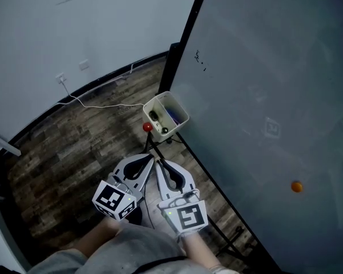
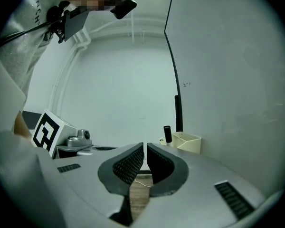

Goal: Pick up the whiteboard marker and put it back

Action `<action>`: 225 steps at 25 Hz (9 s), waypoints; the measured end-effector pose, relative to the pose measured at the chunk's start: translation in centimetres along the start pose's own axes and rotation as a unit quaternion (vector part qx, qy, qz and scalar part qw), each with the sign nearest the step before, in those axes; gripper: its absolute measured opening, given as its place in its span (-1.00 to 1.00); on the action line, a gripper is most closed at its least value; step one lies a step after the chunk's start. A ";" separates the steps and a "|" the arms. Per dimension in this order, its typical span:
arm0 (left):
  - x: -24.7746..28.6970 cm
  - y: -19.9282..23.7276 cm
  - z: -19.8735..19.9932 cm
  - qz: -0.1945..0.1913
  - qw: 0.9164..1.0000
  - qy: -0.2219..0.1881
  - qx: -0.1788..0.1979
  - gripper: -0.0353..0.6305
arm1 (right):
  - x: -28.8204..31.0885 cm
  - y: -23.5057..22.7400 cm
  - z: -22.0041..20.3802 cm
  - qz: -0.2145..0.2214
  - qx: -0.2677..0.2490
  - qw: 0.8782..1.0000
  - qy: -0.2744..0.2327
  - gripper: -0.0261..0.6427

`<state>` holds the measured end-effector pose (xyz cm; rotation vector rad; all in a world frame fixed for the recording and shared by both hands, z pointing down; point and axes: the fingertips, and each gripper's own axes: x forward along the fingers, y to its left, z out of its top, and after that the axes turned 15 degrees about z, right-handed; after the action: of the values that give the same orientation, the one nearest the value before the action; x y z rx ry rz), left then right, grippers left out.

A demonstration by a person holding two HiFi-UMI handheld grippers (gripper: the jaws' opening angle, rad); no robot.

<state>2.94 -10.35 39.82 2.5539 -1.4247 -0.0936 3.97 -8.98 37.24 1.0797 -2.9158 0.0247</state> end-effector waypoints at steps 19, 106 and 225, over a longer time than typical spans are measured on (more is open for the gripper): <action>6.3 3.5 0.7 -0.033 0.999 0.017 0.001 -0.85 | 4.0 -7.0 0.5 -0.048 -0.021 0.999 0.005 -0.61; 4.1 4.0 4.5 -0.028 0.999 -0.036 0.010 -0.85 | 2.0 -6.6 10.2 -0.033 -0.053 0.996 -0.060 -0.70; 6.6 5.8 0.0 -0.049 0.999 0.023 -0.007 -0.85 | 6.2 -7.3 -0.8 0.039 -0.070 0.996 0.046 -0.69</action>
<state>1.57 -18.87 41.39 2.5956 -1.2781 -0.0593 4.03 -18.56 38.25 0.9182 -2.8261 -0.1231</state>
